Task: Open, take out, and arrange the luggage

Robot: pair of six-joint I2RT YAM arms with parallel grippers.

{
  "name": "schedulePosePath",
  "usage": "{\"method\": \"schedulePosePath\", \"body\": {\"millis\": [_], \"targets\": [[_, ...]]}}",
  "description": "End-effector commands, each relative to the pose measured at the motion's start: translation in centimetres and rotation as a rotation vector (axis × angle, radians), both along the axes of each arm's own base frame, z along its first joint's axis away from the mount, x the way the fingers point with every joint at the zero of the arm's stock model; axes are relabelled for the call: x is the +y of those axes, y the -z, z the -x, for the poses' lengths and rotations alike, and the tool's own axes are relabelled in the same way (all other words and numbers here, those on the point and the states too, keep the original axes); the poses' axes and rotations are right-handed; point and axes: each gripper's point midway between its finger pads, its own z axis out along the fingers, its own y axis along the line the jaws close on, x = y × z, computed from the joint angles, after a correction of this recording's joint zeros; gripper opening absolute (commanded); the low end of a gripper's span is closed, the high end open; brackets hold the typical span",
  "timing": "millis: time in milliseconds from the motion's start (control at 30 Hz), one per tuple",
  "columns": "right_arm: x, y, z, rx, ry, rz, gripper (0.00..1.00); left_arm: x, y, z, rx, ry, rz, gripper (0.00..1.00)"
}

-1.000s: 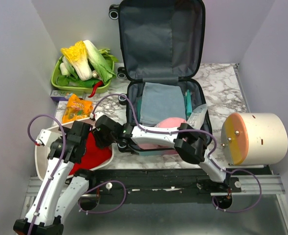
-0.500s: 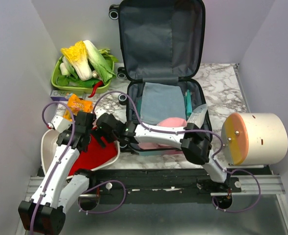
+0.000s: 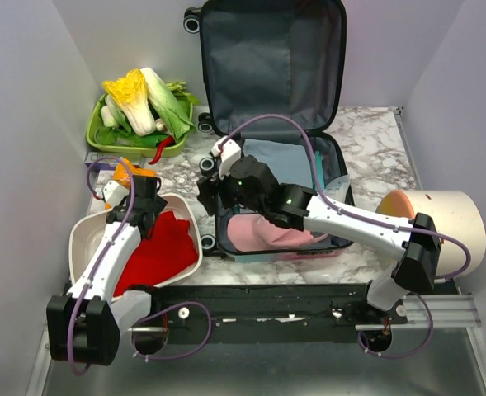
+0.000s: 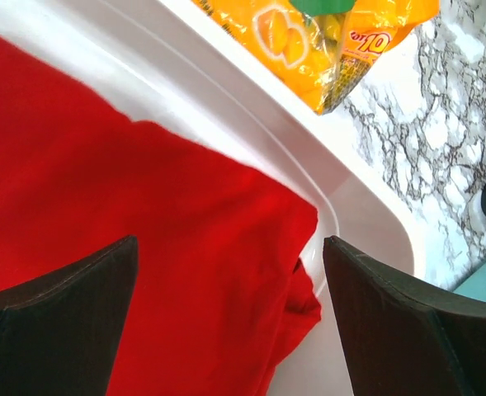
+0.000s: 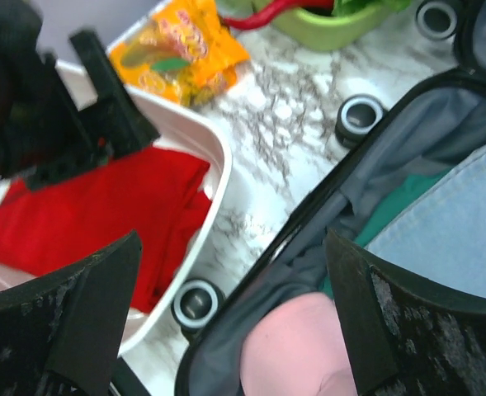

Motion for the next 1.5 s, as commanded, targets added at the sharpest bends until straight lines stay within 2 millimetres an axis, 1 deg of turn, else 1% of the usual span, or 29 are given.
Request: {"method": "schedulePosePath", "body": {"millis": [0, 33, 100, 133, 167, 233, 300, 333, 367, 400, 433, 467, 533, 600, 633, 700, 800, 833, 900, 933, 1000, 1033, 1067, 1100, 1133, 1233, 1367, 1433, 1467], "targets": [[-1.9, 3.5, 0.7, -0.019, -0.009, 0.104, 1.00, -0.3, -1.7, -3.9, -0.095, 0.033, 0.023, 0.99], [-2.6, 3.2, 0.7, -0.026, 0.005, 0.101, 1.00, -0.2, -1.6, -4.2, -0.098, 0.024, 0.024, 0.99], [-3.6, 3.2, 0.3, -0.020, 0.019, 0.098, 1.00, 0.1, -2.0, -5.0, -0.120, -0.004, 0.032, 0.99], [-4.4, 3.8, 0.4, -0.003, 0.027, 0.099, 1.00, 0.2, -1.9, -5.3, -0.119, -0.015, 0.035, 0.99], [-4.9, 3.9, 0.1, 0.005, 0.033, 0.095, 1.00, 0.1, -2.2, -5.9, -0.147, -0.023, 0.046, 0.99], [-5.8, 4.8, 0.1, 0.017, 0.039, 0.109, 1.00, 0.1, -2.2, -6.3, -0.163, -0.040, 0.062, 0.99], [-6.9, 4.9, -0.4, 0.015, 0.065, 0.115, 1.00, 0.5, -2.0, -6.3, -0.158, -0.087, 0.065, 0.99], [-7.2, 5.2, -0.5, 0.013, 0.074, 0.122, 1.00, 1.3, -1.1, -6.0, -0.110, -0.127, 0.036, 0.98], [-8.1, 5.5, -1.0, 0.009, 0.105, 0.135, 1.00, 1.7, -1.1, -5.3, -0.043, -0.153, 0.026, 0.98], [-8.4, 5.5, -1.3, 0.004, 0.121, 0.139, 1.00, 1.9, -0.8, -5.2, -0.006, -0.176, 0.023, 0.96], [-8.8, 5.5, -1.6, -0.003, 0.135, 0.147, 1.00, 2.2, 0.2, -5.0, 0.062, -0.188, 0.000, 0.91], [-9.1, 5.5, -1.8, -0.006, 0.145, 0.150, 1.00, 2.0, 0.0, -5.3, 0.082, -0.184, 0.002, 0.88], [-9.7, 5.4, -2.6, -0.006, 0.164, 0.150, 1.00, 1.7, 0.9, -5.7, 0.103, -0.164, 0.012, 0.83], [-10.2, 5.3, -2.9, -0.008, 0.181, 0.147, 1.00, 1.0, 1.4, -6.5, 0.077, -0.140, 0.045, 0.80], [-10.4, 5.1, -3.0, -0.013, 0.191, 0.147, 1.00, 0.8, 1.5, -6.7, 0.077, -0.122, 0.049, 0.75], [-10.9, 5.3, -3.1, -0.016, 0.206, 0.155, 1.00, 0.4, 2.0, -7.1, 0.096, -0.096, 0.057, 0.73], [-11.3, 5.4, -3.5, -0.022, 0.225, 0.163, 1.00, 0.1, 2.9, -6.9, 0.136, -0.067, 0.060, 0.69], [-11.3, 5.5, -3.5, -0.022, 0.229, 0.166, 1.00, -0.2, 3.2, -7.0, 0.141, -0.053, 0.067, 0.61], [-11.6, 5.5, -3.7, -0.024, 0.242, 0.169, 1.00, -0.7, 4.1, -7.7, 0.146, -0.011, 0.082, 0.50], [-11.8, 5.6, -3.8, -0.024, 0.248, 0.172, 1.00, -1.3, 4.4, -8.0, 0.151, 0.014, 0.102, 0.41], [-12.3, 5.4, -4.0, -0.031, 0.268, 0.171, 1.00, -1.4, 5.0, -8.7, 0.162, 0.038, 0.097, 0.28], [-12.5, 5.4, -4.2, -0.033, 0.276, 0.172, 1.00, -1.6, 5.0, -9.2, 0.158, 0.057, 0.102, 0.19], [-12.7, 5.4, -4.2, -0.034, 0.284, 0.175, 1.00, -1.8, 4.9, -10.1, 0.140, 0.072, 0.103, 0.14], [-13.1, 5.4, -4.4, -0.034, 0.297, 0.175, 1.00, -1.9, 4.8, -10.6, 0.134, 0.112, 0.092, 0.08], [-13.3, 5.3, -4.5, -0.037, 0.305, 0.175, 1.00, -2.1, 4.6, -11.2, 0.121, 0.129, 0.090, 0.00], [-13.8, 5.4, -4.8, -0.036, 0.328, 0.177, 1.00, -2.3, 4.1, -12.9, 0.101, 0.186, 0.075, 0.00], [-14.0, 5.3, -5.2, -0.036, 0.341, 0.173, 1.00, -4.3, 3.8, -15.7, 0.032, 0.263, 0.129, 0.00], [-14.2, 5.3, -5.6, -0.038, 0.352, 0.178, 1.00, -5.2, 3.8, -16.3, 0.037, 0.256, 0.142, 0.00], [-14.3, 5.3, -5.7, -0.038, 0.358, 0.180, 1.00, -5.8, 3.5, -16.9, 0.025, 0.249, 0.157, 0.00]]}}
